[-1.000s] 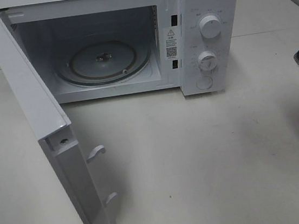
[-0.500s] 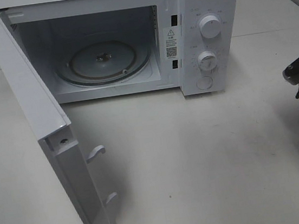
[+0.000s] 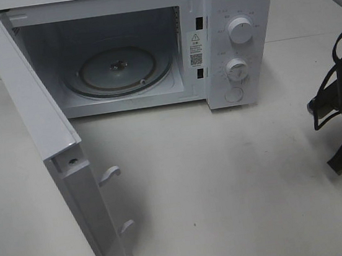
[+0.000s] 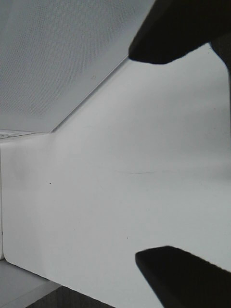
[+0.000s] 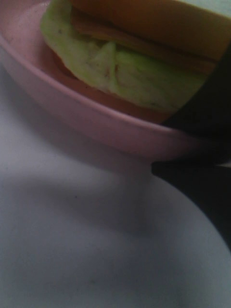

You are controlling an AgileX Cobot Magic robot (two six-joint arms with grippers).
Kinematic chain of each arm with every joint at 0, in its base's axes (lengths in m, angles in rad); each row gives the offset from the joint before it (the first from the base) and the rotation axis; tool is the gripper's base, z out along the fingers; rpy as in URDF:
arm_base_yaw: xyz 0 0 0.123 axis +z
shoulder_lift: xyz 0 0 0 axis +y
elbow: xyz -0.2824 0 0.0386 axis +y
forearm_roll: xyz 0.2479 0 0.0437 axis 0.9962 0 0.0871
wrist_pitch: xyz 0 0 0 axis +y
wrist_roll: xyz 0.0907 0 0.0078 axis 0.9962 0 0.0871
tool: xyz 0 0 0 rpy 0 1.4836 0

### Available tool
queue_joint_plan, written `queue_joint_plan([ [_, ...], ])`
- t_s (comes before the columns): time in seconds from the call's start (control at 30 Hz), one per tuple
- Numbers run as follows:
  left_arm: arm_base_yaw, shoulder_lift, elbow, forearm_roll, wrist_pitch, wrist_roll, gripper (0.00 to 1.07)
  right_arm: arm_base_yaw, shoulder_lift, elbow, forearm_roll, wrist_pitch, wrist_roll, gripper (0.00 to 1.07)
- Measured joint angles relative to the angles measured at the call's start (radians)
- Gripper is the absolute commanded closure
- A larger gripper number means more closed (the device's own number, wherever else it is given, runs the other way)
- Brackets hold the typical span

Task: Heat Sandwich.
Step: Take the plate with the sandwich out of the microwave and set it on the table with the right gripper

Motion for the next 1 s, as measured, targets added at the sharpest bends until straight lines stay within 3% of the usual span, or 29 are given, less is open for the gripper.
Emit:
queue_joint_plan([
  [0.53,0.0,0.0,0.0,0.0,0.0,0.0,0.09,0.0,0.059,-0.001,-0.029,-0.04,0.028,0.92],
  [0.9,0.0,0.0,0.0,0.0,0.0,0.0,0.09,0.0,0.051,-0.005,-0.022,-0.031,0.028,0.64],
  [1.0,0.0,0.0,0.0,0.0,0.0,0.0,0.09,0.0,0.037,-0.005,-0.013,-0.042,0.028,0.62],
])
